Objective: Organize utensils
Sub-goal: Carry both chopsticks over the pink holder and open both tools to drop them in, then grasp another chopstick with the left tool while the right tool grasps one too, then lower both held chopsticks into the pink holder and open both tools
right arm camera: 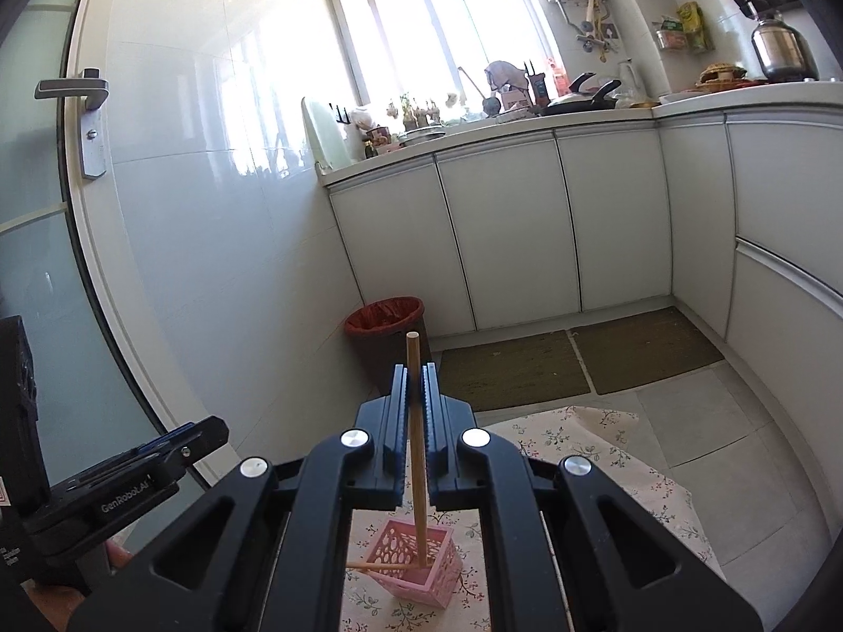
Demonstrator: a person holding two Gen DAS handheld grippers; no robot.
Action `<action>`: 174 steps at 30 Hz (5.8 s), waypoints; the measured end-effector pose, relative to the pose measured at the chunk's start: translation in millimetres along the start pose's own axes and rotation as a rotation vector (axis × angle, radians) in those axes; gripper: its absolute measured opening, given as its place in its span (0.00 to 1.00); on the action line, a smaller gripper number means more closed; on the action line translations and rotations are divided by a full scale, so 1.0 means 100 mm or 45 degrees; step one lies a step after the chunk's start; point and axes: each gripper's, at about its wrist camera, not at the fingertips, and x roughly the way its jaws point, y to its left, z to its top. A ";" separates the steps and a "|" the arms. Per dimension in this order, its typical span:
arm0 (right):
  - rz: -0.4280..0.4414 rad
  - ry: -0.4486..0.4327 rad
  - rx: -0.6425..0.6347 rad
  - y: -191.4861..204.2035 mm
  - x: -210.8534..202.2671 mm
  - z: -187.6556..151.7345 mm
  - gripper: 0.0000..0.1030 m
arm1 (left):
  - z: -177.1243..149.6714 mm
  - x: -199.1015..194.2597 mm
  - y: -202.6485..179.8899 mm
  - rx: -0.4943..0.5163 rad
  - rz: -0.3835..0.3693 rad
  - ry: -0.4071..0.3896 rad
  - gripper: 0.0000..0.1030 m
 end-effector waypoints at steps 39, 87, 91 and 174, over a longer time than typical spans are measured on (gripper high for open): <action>-0.297 0.306 -0.043 -0.98 -1.06 -1.01 0.94 | -0.66 -0.27 -0.50 0.238 -0.009 0.154 0.89; -0.305 0.847 0.202 -1.78 -0.94 -1.81 0.94 | -2.05 2.17 -1.06 0.468 0.023 1.101 0.16; -0.312 0.846 0.204 -1.78 -0.92 -1.81 0.94 | -2.07 2.21 -1.05 0.451 0.013 1.122 0.14; -0.206 0.389 -0.021 -0.79 -0.96 -0.72 0.07 | -0.94 -0.57 -0.36 0.239 -0.097 0.355 0.06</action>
